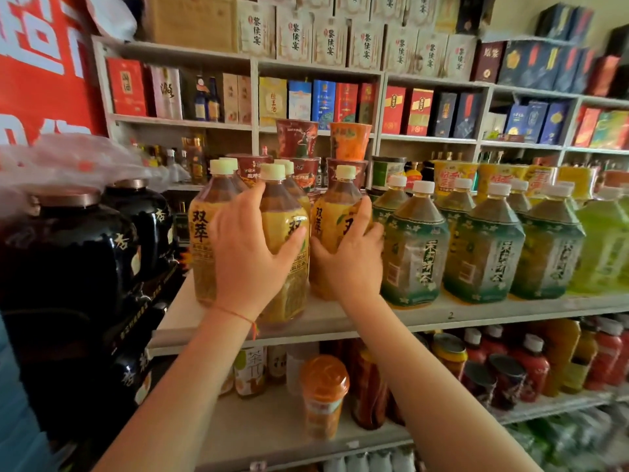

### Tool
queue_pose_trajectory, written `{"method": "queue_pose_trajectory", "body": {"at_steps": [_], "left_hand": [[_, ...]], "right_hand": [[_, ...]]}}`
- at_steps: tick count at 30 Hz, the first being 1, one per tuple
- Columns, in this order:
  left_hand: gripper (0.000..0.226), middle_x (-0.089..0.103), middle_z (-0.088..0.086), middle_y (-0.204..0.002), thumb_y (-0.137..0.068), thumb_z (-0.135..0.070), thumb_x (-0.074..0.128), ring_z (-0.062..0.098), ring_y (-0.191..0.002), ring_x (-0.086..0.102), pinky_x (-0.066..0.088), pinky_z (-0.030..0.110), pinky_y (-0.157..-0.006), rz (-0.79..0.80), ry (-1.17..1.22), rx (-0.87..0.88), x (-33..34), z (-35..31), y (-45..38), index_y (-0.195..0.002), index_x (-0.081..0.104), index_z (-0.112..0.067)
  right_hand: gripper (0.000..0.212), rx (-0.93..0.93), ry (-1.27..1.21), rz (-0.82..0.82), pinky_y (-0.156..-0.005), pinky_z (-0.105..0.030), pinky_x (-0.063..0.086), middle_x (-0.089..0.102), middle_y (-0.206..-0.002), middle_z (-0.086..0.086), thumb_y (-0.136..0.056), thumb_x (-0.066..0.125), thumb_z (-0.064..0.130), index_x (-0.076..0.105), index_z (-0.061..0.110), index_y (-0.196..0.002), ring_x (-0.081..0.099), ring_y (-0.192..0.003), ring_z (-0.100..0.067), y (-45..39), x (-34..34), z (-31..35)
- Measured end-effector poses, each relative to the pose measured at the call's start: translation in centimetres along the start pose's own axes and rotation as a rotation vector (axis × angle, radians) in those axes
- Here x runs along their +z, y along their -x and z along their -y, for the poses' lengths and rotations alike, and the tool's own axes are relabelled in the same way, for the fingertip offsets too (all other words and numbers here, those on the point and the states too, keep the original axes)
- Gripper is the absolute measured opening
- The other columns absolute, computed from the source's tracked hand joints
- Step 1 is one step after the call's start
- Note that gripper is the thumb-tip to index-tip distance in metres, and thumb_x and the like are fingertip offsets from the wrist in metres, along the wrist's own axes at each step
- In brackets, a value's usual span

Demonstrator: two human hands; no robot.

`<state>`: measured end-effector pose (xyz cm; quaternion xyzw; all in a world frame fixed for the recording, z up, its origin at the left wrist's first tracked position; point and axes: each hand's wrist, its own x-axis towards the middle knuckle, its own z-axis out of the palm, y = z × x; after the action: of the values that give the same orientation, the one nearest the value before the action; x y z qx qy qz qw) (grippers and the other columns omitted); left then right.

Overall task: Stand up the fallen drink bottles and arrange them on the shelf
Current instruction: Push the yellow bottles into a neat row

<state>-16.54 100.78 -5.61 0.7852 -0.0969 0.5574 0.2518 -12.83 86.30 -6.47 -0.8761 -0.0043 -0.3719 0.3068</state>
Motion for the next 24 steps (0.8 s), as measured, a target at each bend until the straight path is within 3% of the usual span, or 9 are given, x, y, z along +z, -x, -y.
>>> {"method": "queue_pose_trajectory", "body": {"at_steps": [3,9,11,13,15,16,19,22,24], "left_hand": [[0.073,0.052,0.012,-0.141,-0.094,-0.053,0.059,0.028,-0.134,0.048,0.027,0.055,-0.119,-0.029,-0.027,0.003,0.7,-0.2,0.3,-0.147,0.039,-0.008],[0.069,0.05,0.016,-0.145,-0.096,-0.046,0.06,0.031,-0.138,0.045,0.03,0.057,-0.117,-0.086,0.015,-0.031,1.4,-1.1,0.5,-0.147,0.04,-0.003],[0.07,0.049,0.016,-0.147,-0.097,-0.047,0.058,0.031,-0.139,0.043,0.03,0.056,-0.116,-0.09,-0.008,-0.044,1.7,-1.3,0.6,-0.148,0.04,-0.004],[0.07,0.046,0.016,-0.148,-0.097,-0.048,0.055,0.033,-0.14,0.04,0.031,0.055,-0.115,-0.095,-0.021,-0.075,2.1,-1.8,0.8,-0.149,0.039,-0.005],[0.066,0.043,0.017,-0.149,-0.099,-0.048,0.048,0.035,-0.141,0.036,0.031,0.052,-0.114,-0.099,0.017,-0.13,2.6,-2.7,0.9,-0.15,0.039,-0.007],[0.063,0.042,0.018,-0.149,-0.101,-0.047,0.043,0.035,-0.14,0.035,0.031,0.051,-0.114,-0.106,0.048,-0.152,2.8,-3.2,0.9,-0.15,0.04,-0.008],[0.052,0.041,0.019,-0.144,-0.105,-0.035,0.033,0.03,-0.133,0.036,0.027,0.037,-0.114,-0.111,0.146,-0.199,3.1,-4.4,0.6,-0.149,0.045,-0.012],[0.051,0.036,0.006,-0.151,-0.107,-0.036,0.035,0.008,-0.135,0.028,0.02,0.024,-0.111,0.017,0.323,-0.356,2.8,-5.1,1.1,-0.156,0.033,-0.022],[0.055,0.036,-0.005,-0.157,-0.107,-0.04,0.04,-0.002,-0.138,0.028,0.025,0.023,-0.115,0.167,0.507,-0.474,2.7,-5.5,1.9,-0.158,0.026,-0.025]], "right_hand": [[0.111,-0.051,0.101,0.079,-0.091,-0.044,0.05,0.033,-0.141,-0.021,-0.088,0.067,0.051,-0.017,0.024,-0.157,0.044,-0.127,-0.038,0.9,-1.0,-0.7],[0.112,-0.051,0.179,0.087,-0.085,-0.039,0.054,0.03,-0.142,-0.023,-0.088,0.065,0.058,-0.017,0.025,-0.158,0.044,-0.13,-0.037,0.0,-0.7,-0.6],[0.106,-0.064,0.209,0.097,-0.085,-0.037,0.054,0.03,-0.143,-0.024,-0.092,0.062,0.052,-0.016,0.022,-0.158,0.047,-0.127,-0.037,0.2,-1.0,-0.5],[0.089,-0.121,0.206,0.061,-0.085,-0.036,0.055,0.029,-0.146,-0.028,-0.099,0.058,0.029,-0.007,0.015,-0.16,0.054,-0.121,-0.038,0.8,-1.8,-0.3],[0.07,-0.198,0.017,0.029,-0.081,-0.038,0.058,0.032,-0.147,-0.025,-0.097,0.053,0.007,0.017,0.009,-0.157,0.059,-0.112,-0.037,1.8,-2.9,-0.3],[0.058,-0.221,-0.117,0.033,-0.079,-0.039,0.057,0.036,-0.145,-0.018,-0.099,0.05,0.006,0.029,0.01,-0.153,0.06,-0.108,-0.032,2.4,-3.6,-0.4],[0.043,-0.253,-0.352,0.109,-0.082,-0.033,0.052,0.049,-0.134,0.001,-0.105,0.044,0.029,0.042,0.02,-0.147,0.055,-0.107,-0.011,3.6,-5.3,-0.6],[0.065,-0.28,-0.36,0.117,-0.079,-0.025,0.049,0.047,-0.137,0.005,-0.097,0.052,0.052,0.034,0.023,-0.152,0.052,-0.115,-0.009,3.9,-5.6,-1.1],[0.076,-0.266,-0.305,0.11,-0.079,-0.026,0.052,0.046,-0.138,0.003,-0.092,0.062,0.051,0.029,0.02,-0.154,0.052,-0.118,-0.013,3.9,-5.5,-1.9]]}}
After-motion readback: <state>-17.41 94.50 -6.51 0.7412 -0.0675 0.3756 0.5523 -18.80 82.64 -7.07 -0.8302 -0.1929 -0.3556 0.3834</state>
